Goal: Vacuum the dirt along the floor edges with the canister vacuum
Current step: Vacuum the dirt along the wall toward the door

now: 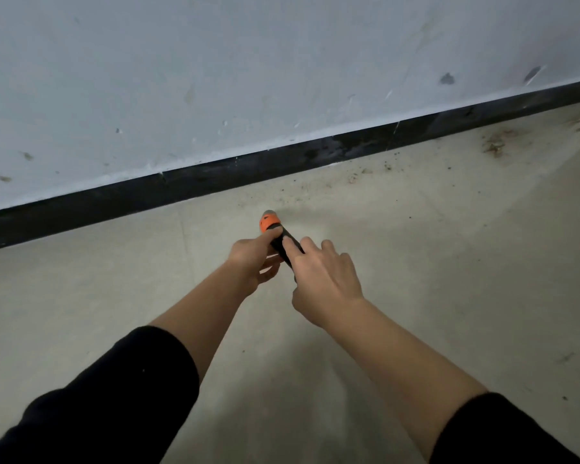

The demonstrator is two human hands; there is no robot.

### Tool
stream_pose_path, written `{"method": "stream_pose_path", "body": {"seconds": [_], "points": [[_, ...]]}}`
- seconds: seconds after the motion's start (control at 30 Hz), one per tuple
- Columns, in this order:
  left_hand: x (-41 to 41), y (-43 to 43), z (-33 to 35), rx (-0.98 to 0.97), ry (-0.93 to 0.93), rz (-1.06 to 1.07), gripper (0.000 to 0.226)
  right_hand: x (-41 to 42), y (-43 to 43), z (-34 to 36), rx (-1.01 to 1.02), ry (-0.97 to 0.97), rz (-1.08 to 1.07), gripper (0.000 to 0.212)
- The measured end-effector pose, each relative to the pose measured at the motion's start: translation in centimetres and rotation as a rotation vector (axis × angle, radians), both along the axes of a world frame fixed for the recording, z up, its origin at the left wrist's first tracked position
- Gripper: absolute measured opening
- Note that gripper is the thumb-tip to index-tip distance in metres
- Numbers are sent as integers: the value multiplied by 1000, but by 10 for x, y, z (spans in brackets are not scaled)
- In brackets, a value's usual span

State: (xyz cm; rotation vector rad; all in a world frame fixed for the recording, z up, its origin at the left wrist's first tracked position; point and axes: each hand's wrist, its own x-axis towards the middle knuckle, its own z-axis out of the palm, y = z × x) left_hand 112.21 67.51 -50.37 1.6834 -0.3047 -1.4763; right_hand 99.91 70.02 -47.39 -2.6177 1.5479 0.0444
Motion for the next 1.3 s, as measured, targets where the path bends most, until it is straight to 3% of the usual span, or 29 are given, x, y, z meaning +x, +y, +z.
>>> {"method": "stream_pose_path", "body": {"seconds": [0.3,0.7,1.3], "points": [[-44,-43,-7,-23,-9,-102,24,-40,-29,-4,-10,-6,-111,71],[-34,-72,0,15,-11,-310,37,-38,-39,12,80,37,-223,75],[28,-32,-14,16,-39,-103,38,17,-18,-4,106,-32,-110,76]]}}
